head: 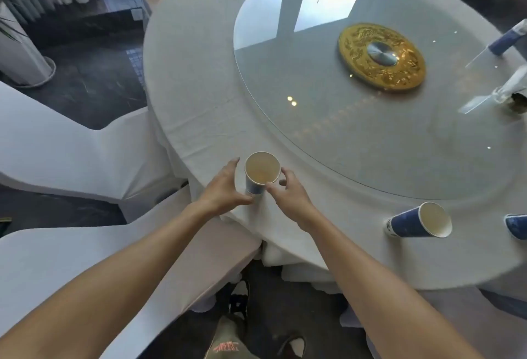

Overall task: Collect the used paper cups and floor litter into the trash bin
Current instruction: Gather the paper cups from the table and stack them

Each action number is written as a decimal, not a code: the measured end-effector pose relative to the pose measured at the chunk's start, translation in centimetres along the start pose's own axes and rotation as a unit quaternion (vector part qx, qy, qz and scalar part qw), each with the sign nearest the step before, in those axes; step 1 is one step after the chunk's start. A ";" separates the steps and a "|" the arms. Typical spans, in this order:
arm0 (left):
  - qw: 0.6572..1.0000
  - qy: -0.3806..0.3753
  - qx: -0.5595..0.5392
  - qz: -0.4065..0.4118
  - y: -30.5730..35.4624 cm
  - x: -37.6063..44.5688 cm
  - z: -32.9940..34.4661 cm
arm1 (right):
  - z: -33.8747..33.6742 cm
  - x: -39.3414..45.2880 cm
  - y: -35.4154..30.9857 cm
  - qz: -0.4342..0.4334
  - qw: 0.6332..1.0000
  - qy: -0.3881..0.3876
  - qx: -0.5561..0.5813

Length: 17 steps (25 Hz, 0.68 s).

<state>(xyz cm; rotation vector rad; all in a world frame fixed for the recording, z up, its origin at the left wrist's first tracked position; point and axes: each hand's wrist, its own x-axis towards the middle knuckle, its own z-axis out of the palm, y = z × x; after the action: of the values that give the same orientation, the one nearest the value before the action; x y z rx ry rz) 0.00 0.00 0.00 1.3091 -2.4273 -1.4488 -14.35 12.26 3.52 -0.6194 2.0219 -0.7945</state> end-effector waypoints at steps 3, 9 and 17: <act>0.999 -0.019 -0.025 0.028 -0.2 0.8 0.9 | 0.6 1.4 0.4 0.043 0.996 0.017 0.080; 0.996 0.011 -0.059 0.061 0.3 1.7 3.2 | -0.7 1.5 0.2 0.066 0.989 0.052 0.124; 0.986 -0.048 -0.085 0.133 5.8 0.9 5.8 | -7.8 -2.4 3.4 0.059 0.993 0.022 0.102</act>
<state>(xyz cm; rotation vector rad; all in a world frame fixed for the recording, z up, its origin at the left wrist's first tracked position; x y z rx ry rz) -6.69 4.74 0.60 0.8634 -2.3602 -1.6318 -20.19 18.57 5.75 -0.3657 1.9660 -0.9365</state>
